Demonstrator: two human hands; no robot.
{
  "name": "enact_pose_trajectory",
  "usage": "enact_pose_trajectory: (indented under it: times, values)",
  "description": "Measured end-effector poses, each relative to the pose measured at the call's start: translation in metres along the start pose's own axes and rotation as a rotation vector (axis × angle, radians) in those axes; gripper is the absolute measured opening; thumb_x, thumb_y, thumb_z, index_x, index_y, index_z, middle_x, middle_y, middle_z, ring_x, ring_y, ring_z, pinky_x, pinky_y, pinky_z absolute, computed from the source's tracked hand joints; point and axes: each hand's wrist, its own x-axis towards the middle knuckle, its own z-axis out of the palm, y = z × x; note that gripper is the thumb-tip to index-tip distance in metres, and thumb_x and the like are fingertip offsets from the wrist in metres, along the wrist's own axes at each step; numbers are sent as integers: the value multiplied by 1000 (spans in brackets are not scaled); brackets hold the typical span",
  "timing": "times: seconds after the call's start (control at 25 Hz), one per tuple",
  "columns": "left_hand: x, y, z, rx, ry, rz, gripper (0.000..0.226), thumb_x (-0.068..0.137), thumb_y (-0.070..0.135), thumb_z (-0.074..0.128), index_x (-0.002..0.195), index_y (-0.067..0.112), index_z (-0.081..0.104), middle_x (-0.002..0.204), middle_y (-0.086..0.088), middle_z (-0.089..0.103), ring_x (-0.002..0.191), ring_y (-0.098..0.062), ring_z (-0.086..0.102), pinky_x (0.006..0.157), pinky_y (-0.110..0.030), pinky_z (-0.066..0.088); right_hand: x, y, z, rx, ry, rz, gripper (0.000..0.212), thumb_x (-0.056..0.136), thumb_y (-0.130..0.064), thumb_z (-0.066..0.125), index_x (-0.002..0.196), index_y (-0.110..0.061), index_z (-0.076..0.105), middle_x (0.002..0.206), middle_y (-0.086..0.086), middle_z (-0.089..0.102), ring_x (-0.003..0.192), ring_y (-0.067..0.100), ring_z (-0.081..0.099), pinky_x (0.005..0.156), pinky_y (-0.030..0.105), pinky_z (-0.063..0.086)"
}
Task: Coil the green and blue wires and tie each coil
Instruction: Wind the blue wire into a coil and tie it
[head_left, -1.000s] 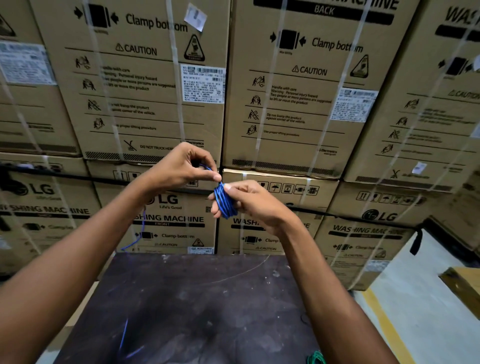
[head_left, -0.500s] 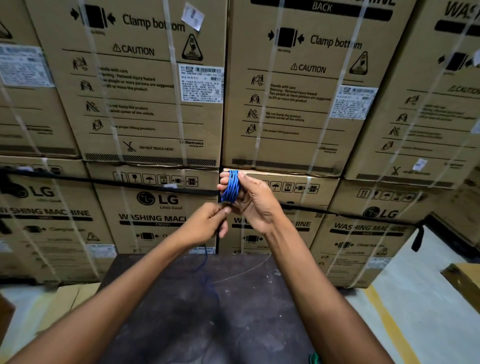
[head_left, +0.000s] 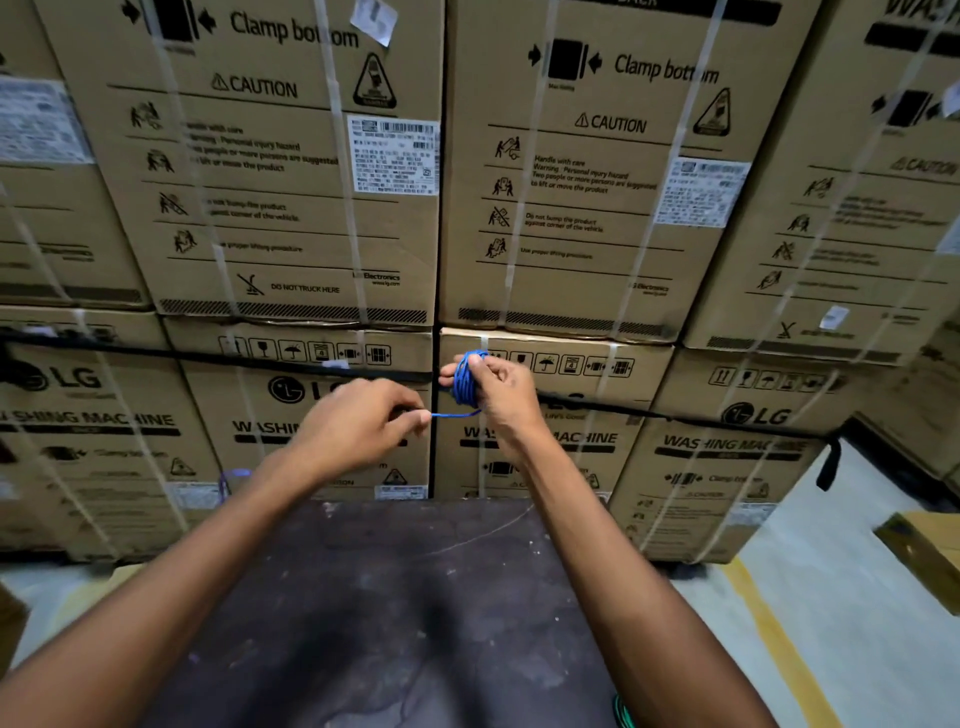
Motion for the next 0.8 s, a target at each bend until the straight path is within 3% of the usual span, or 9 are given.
enact_pose_trajectory:
  times: [0.2, 0.36, 0.48, 0.56, 0.68, 0.8]
  values:
    - [5, 2, -38, 269, 181, 143, 27, 96, 57, 54, 105, 40, 73, 84, 8, 77, 82, -22, 72, 65, -30, 52, -2, -11, 2, 258, -71, 170, 32, 107, -16, 47, 97, -1, 72, 98, 14, 77, 89, 21, 76, 97, 40, 55]
    - [11, 8, -56, 377, 275, 228, 30, 96, 59, 52, 105, 40, 73, 83, 10, 76, 79, -22, 71, 60, -29, 49, -1, -29, 1, 573, 13, 324, 31, 109, -14, 41, 102, 5, 65, 95, 14, 77, 83, 20, 77, 84, 33, 61]
    - [17, 14, -61, 365, 315, 315, 26, 93, 58, 57, 103, 40, 74, 83, 10, 76, 80, -23, 71, 58, -28, 40, -11, -33, 2, 388, -98, 299, 32, 108, -14, 43, 105, 8, 67, 103, 20, 74, 86, 20, 76, 81, 32, 62]
    - [25, 9, -65, 272, 281, 312, 21, 88, 58, 65, 98, 41, 74, 81, 11, 75, 79, -19, 70, 60, -29, 46, -25, -37, 5, 120, -254, 241, 33, 107, -13, 45, 113, 12, 65, 105, 23, 72, 87, 24, 74, 81, 32, 60]
    - [41, -6, -70, -139, 37, 309, 10, 83, 46, 78, 86, 38, 76, 74, 17, 71, 69, -2, 65, 64, -29, 50, -38, -45, 4, -22, -410, 193, 36, 108, -15, 43, 121, 14, 62, 102, 21, 74, 90, 27, 73, 83, 32, 60]
    - [52, -17, -65, -434, -134, 362, 6, 86, 25, 78, 88, 20, 79, 82, 4, 78, 77, -12, 71, 74, -29, 54, -43, -54, 3, -57, -538, 222, 41, 110, -15, 35, 120, 16, 61, 103, 24, 73, 89, 28, 73, 84, 32, 60]
